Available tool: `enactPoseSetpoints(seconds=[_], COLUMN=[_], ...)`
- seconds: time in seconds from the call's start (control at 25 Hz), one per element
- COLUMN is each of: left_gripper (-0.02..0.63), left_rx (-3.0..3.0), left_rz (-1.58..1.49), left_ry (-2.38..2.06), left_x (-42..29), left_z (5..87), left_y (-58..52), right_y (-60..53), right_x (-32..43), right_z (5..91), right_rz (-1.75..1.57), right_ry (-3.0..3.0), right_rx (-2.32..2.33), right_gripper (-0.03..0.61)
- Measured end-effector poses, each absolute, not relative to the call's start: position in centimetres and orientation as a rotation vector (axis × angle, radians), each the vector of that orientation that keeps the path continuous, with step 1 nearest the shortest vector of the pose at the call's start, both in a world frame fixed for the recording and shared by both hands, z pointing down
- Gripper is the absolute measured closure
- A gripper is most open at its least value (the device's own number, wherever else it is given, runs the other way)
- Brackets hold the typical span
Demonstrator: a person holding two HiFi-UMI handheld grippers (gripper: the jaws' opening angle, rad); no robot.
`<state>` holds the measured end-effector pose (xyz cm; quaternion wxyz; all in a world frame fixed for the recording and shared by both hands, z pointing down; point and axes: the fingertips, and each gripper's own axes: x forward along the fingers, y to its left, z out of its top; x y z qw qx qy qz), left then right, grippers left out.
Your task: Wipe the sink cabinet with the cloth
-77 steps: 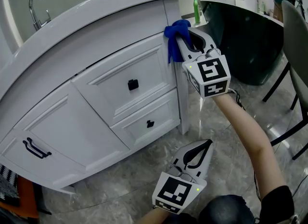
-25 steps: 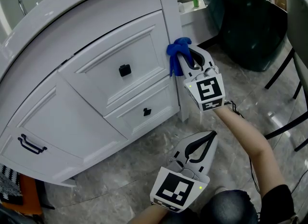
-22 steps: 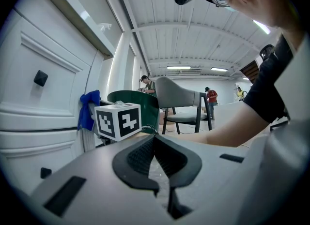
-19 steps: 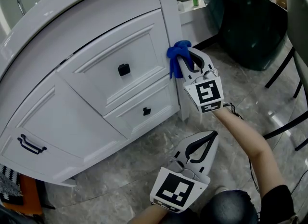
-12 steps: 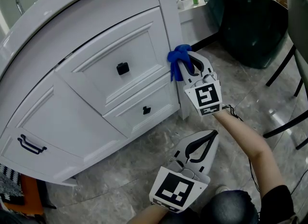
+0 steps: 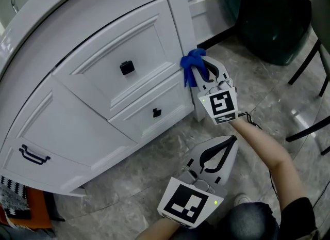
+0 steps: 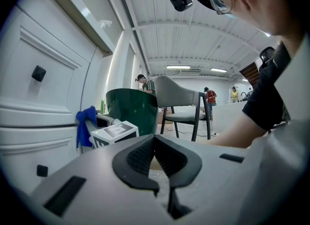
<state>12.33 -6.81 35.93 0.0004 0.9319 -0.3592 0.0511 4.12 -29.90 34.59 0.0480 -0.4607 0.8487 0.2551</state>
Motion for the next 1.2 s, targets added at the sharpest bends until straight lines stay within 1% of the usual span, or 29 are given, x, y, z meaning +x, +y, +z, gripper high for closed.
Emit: enactPoseSetpoints(seconds=[0.36, 1.08, 1.2], left_gripper=[0.609, 0.61, 0.611], left_rx=[2.908, 2.87, 2.867], left_rz=[0.157, 0.166, 0.169], left_ry=[-1.117, -1.082, -1.08], left_x=[12.5, 12.8, 12.9], left_z=[36.3, 37.2, 37.3], left_y=[-7.0, -7.2, -7.3], right_y=[-29.9, -30.2, -30.3], right_x=[4.1, 4.1, 4.0], right_z=[37.3, 44.7, 45.7], right_rz=[0.775, 0.666, 0.608], right_ry=[2.594, 2.694, 2.715], right_rx=[-1.404, -1.414, -1.409], right_gripper=[0.518, 0.518, 0.518])
